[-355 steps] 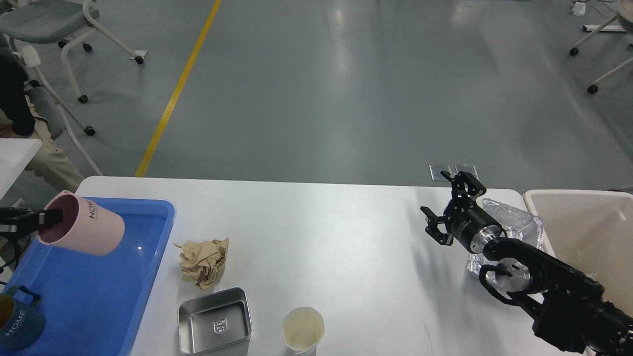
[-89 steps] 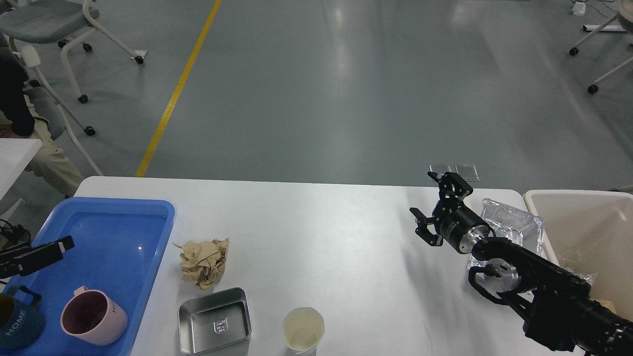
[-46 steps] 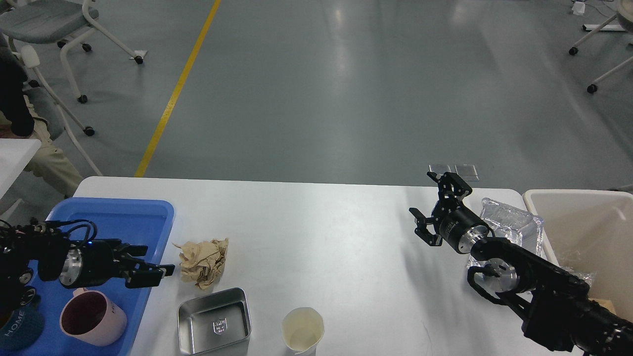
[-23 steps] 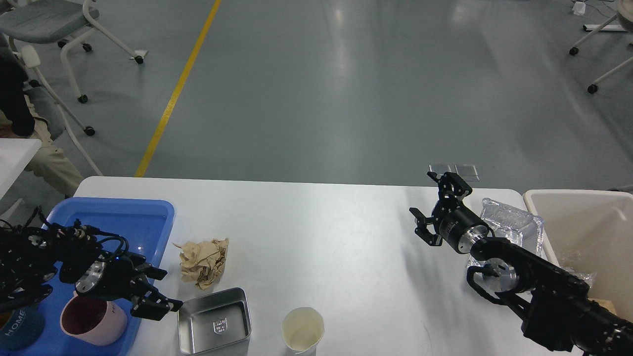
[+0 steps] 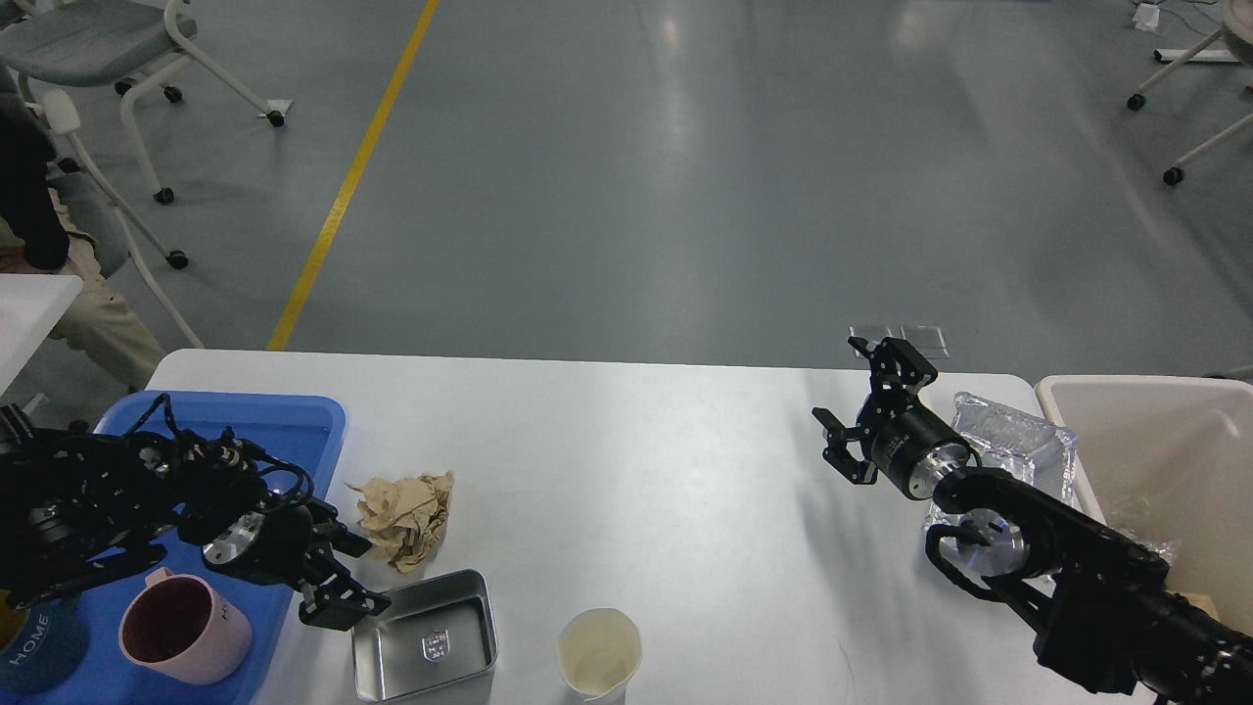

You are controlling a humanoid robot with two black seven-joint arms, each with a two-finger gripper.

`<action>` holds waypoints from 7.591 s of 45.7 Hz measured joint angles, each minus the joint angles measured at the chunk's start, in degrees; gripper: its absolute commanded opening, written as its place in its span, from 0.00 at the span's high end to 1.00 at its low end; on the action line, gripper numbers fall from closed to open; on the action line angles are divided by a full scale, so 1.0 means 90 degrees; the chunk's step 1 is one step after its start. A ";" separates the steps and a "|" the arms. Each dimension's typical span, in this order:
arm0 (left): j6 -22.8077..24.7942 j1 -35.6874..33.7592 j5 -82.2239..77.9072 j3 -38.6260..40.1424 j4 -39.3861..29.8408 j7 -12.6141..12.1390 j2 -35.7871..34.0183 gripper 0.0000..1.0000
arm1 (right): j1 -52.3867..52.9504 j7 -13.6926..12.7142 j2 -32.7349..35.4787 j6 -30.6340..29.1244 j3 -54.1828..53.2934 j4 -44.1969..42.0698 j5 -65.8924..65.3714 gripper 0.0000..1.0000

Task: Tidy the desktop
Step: 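Reach the left gripper to the steel tin and grasp its edge, then lift the steel tin with the left gripper and set it in the blue tray, then open the left gripper and raise it away from the tin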

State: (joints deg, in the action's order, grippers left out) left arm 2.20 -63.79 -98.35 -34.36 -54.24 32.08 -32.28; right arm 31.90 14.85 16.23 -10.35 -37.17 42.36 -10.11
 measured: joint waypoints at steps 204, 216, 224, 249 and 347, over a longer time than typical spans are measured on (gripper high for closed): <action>-0.0688 0.2290 0.4605 0.2275 0.1360 0.0266 -0.3403 0.95 | 0.0146 0.0000 -0.0259 -0.0110 0.0068 0.0011 -0.0028 0.00; -0.0695 0.2538 0.4613 0.2250 0.2415 0.0255 -0.2666 0.94 | 0.0125 0.0000 -0.0243 -0.0110 0.0068 0.0011 -0.0095 0.00; -0.0695 0.2712 0.4549 0.2198 0.2926 0.0261 -0.2190 0.94 | 0.0097 0.0000 -0.0223 -0.0110 0.0068 0.0011 -0.0097 0.00; -0.0714 0.1969 0.3530 0.0831 0.3257 0.0458 -0.1598 0.94 | 0.0053 0.0003 -0.0221 -0.0110 0.0068 0.0001 -0.0134 0.00; -0.0009 0.1783 0.5236 0.3261 -0.0934 0.0777 -0.2733 0.07 | -0.0030 0.0010 -0.0101 -0.0072 0.0065 -0.0012 -0.0137 0.00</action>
State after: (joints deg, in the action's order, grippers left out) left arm 2.12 -47.75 -51.23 -5.01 -62.65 39.07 -56.88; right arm 31.63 14.94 15.33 -11.00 -36.59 42.25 -11.35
